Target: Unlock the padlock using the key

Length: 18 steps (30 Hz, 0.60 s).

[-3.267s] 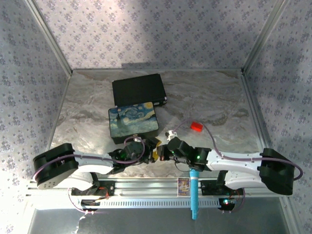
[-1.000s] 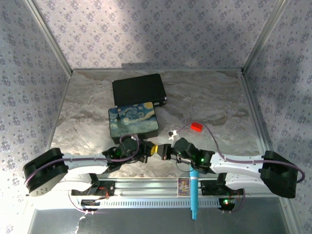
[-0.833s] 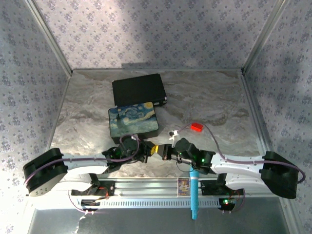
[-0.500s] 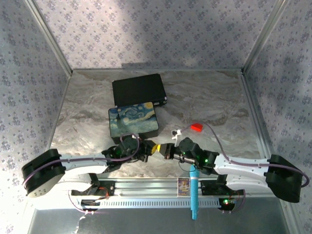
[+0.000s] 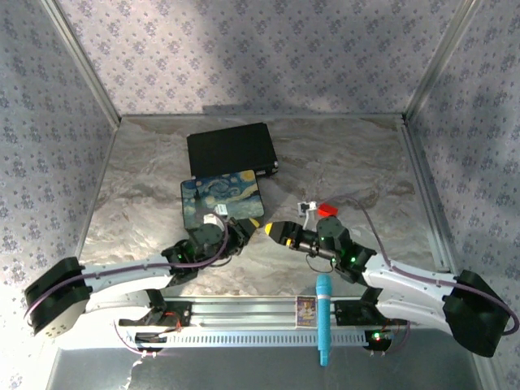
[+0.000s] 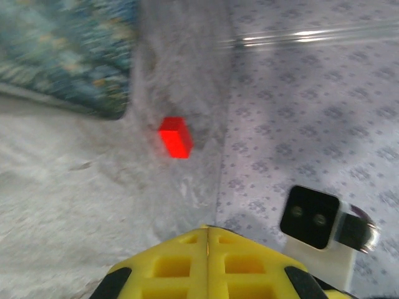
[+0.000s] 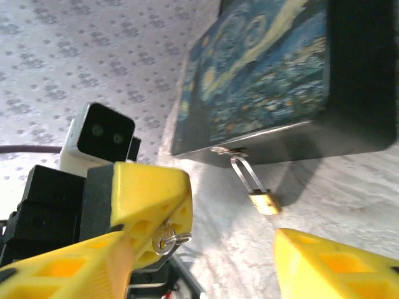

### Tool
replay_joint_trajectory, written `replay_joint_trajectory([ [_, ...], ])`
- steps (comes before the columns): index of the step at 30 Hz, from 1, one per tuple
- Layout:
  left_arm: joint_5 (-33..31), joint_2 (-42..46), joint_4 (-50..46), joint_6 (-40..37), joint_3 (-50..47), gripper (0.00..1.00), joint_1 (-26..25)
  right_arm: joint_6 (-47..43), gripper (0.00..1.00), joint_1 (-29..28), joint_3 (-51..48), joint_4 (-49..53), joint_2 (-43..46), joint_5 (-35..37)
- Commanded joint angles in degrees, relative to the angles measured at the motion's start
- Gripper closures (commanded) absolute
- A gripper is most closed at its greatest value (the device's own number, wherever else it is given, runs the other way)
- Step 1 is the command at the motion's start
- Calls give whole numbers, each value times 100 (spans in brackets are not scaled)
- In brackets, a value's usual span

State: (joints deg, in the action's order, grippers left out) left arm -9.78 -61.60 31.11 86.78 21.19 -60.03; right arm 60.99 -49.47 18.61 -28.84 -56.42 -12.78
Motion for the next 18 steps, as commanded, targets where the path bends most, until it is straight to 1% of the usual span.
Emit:
replay_joint_trajectory([
  [1, -247, 262, 629, -902, 30, 100, 9, 255, 46, 47, 248, -823, -236, -767],
  [4, -195, 333, 978, -1064, -31, 100, 9, 515, 48, 13, 261, -1673, -707, -936],
  [8, -111, 333, 1066, -1067, -49, 100, 9, 518, 49, -88, 319, -2333, -1034, -998],
  [9, -117, 333, 1097, -1046, -77, 100, 9, 503, 51, -107, 319, -2417, -1046, -985],
  [12, -257, 359, 964, -931, -106, 100, 9, 485, 58, -95, 273, -2330, -940, -884],
  [15, -281, 348, 1201, -918, -185, 100, 9, 530, 64, -23, 131, -2275, -847, -773],
  [18, -228, 404, 1006, -964, -116, 100, 3, 576, 69, 7, 103, -2319, -888, -747],
])
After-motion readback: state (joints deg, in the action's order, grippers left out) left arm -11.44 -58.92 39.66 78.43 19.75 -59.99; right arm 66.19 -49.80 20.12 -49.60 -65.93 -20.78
